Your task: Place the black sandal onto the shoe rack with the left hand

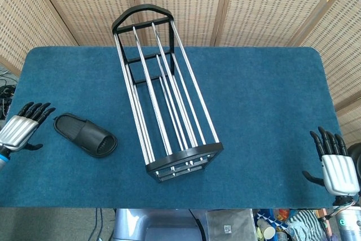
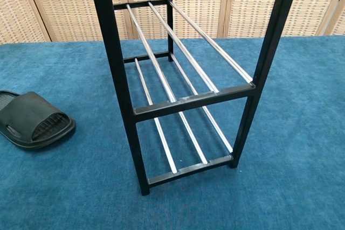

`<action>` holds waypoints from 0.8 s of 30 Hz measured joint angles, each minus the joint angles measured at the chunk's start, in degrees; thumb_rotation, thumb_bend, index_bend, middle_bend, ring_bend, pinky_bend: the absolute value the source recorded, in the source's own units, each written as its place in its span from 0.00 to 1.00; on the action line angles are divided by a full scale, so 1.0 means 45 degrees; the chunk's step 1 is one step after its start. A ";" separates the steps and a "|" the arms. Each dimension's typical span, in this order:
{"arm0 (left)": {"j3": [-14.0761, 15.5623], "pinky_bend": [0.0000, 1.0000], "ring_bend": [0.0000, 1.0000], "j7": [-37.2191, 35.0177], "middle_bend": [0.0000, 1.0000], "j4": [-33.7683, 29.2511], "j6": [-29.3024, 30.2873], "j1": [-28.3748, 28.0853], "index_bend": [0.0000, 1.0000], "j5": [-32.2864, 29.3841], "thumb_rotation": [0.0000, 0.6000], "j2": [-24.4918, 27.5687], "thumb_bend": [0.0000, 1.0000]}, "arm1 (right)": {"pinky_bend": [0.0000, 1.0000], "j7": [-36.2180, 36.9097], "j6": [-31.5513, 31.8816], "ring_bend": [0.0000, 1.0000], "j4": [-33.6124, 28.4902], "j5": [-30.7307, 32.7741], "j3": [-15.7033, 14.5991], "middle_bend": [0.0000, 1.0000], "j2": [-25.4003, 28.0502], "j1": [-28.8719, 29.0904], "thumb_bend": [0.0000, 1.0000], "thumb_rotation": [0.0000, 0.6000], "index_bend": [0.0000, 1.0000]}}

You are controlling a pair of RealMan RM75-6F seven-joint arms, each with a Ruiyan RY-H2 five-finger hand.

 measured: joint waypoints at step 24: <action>0.1065 0.00 0.00 -0.1887 0.00 0.5555 -0.2693 -0.1884 0.00 0.1496 1.00 -0.3925 0.15 | 0.00 -0.0510 -0.0461 0.00 0.0295 0.0874 0.0273 0.00 -0.0298 0.0194 0.00 1.00 0.00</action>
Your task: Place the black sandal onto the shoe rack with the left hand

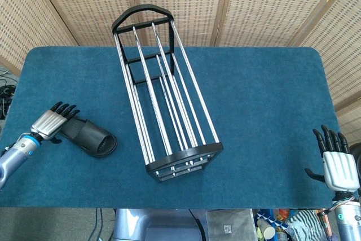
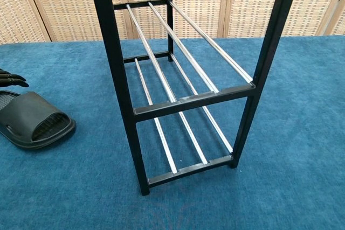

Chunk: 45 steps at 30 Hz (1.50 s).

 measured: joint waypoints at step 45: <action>-0.0781 0.50 0.47 -0.2176 0.48 -0.0713 0.2354 0.0668 0.51 -0.0929 1.00 0.0398 0.15 | 0.00 0.0459 0.0097 0.00 -0.0177 -0.0302 -0.0159 0.00 0.0220 -0.0065 0.00 1.00 0.00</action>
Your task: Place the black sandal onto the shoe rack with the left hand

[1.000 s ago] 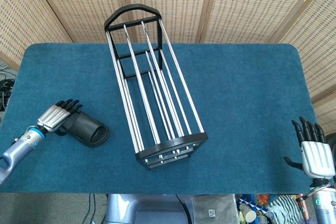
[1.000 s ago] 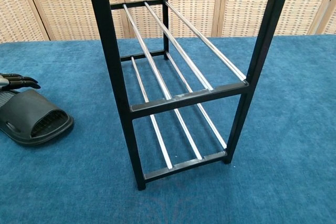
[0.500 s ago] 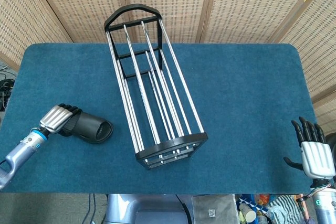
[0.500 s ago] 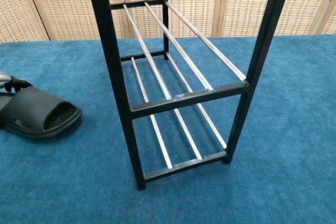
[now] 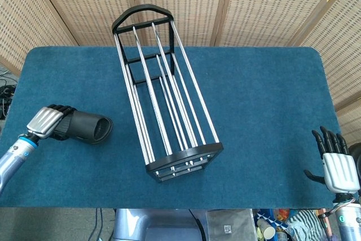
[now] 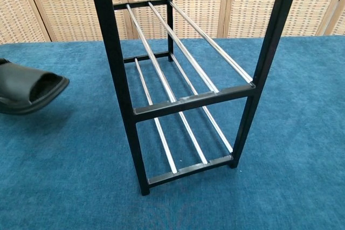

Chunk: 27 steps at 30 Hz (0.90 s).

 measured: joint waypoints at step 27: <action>-0.3522 0.50 0.47 1.0226 0.48 -0.7712 -0.4485 -0.3172 0.51 -1.0670 1.00 0.1518 0.15 | 0.00 0.0703 -0.0295 0.00 -0.0053 -0.0080 -0.0075 0.00 0.0250 0.0085 0.00 1.00 0.00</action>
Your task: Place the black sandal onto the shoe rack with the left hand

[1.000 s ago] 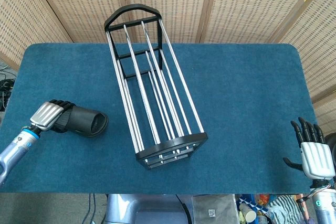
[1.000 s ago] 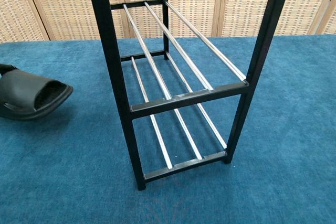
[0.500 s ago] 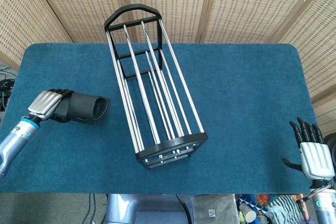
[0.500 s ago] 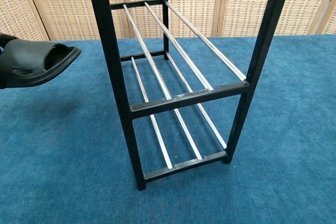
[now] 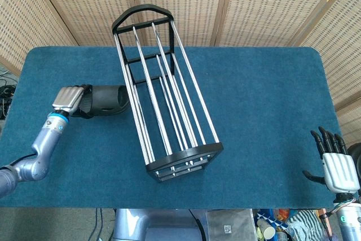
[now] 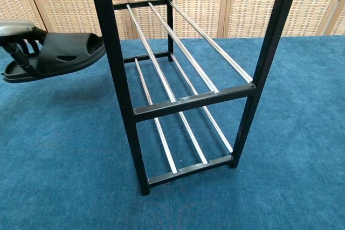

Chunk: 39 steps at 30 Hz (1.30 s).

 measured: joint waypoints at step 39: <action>-0.1514 0.50 0.47 0.4607 0.48 0.2162 0.0324 -0.3630 0.51 -0.6748 1.00 -0.3583 0.15 | 0.00 0.1222 -0.0385 0.00 0.0317 0.0461 0.0239 0.00 0.0364 0.0095 0.00 1.00 0.00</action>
